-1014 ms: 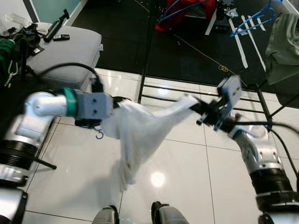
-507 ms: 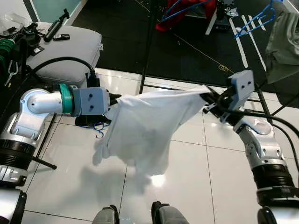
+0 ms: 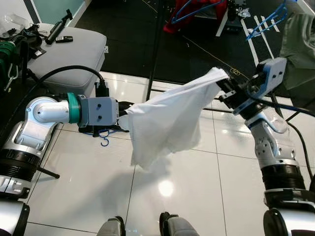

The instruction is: Hang hanger

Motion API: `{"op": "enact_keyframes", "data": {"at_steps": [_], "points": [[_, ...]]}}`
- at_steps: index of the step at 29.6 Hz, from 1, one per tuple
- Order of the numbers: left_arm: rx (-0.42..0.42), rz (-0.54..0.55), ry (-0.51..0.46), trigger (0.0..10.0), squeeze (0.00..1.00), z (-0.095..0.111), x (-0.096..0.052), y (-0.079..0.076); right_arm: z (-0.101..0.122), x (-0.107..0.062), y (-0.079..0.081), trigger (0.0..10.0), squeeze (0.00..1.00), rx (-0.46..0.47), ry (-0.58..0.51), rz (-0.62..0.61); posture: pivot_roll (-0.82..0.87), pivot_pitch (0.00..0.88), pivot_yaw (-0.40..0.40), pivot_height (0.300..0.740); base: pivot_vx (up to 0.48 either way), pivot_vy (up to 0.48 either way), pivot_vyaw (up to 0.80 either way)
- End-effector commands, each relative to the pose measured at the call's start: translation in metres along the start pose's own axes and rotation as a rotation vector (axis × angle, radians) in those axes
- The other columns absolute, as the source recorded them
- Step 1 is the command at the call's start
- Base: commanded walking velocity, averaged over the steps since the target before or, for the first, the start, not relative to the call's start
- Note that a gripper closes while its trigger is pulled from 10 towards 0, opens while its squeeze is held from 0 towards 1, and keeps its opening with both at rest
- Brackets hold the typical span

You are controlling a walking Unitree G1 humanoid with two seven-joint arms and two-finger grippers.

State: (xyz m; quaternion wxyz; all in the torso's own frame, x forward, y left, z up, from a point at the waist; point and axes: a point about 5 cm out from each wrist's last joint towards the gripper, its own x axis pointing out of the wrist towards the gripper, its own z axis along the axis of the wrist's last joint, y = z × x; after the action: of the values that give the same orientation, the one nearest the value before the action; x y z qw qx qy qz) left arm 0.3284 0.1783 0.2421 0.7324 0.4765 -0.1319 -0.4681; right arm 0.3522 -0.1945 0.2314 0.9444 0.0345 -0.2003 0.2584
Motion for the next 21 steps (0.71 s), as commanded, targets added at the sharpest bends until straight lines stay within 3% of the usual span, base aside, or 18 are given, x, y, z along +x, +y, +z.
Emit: {"op": "enact_keyframes", "data": {"at_steps": [1, 16, 17, 18, 19, 21], "points": [[-0.015, -0.016, -0.008, 0.0, 0.00, 0.000, 0.001, -0.003, 0.009, -0.001, -0.005, 0.0, 0.00, 0.005, -0.042, -0.022, -0.02, 0.118, -0.041, 0.740, 0.000, 0.000, 0.00], [-0.028, -0.008, -0.012, 0.0, 0.00, 0.000, 0.003, -0.002, 0.010, 0.002, 0.001, 0.0, 0.00, 0.043, -0.063, 0.011, -0.02, 0.117, -0.044, 0.740, 0.000, 0.000, 0.00], [-0.050, 0.005, -0.022, 6.5, 0.00, 0.000, 0.003, -0.001, 0.010, 0.003, 0.002, 0.0, 0.00, 0.047, -0.064, 0.018, -0.02, 0.117, -0.044, 0.740, 0.000, 0.000, 0.00], [-0.078, 0.012, -0.041, 10.0, 0.73, 0.002, 0.003, 0.000, 0.009, 0.003, 0.003, 0.0, 0.00, 0.050, -0.063, 0.024, -0.02, 0.117, -0.045, 0.740, 0.000, 0.000, 0.00], [-0.085, 0.018, -0.049, 10.0, 1.00, 0.003, 0.003, 0.001, 0.009, 0.003, 0.004, 0.0, 0.00, 0.055, -0.062, 0.029, -0.02, 0.116, -0.045, 0.740, 0.000, 0.000, 0.00], [-0.085, 0.020, -0.052, 10.0, 1.00, 0.004, 0.002, 0.001, 0.008, 0.004, 0.005, 0.0, 0.00, 0.058, -0.062, 0.032, -0.02, 0.116, -0.045, 0.740, 0.000, 0.000, 0.00]]}}
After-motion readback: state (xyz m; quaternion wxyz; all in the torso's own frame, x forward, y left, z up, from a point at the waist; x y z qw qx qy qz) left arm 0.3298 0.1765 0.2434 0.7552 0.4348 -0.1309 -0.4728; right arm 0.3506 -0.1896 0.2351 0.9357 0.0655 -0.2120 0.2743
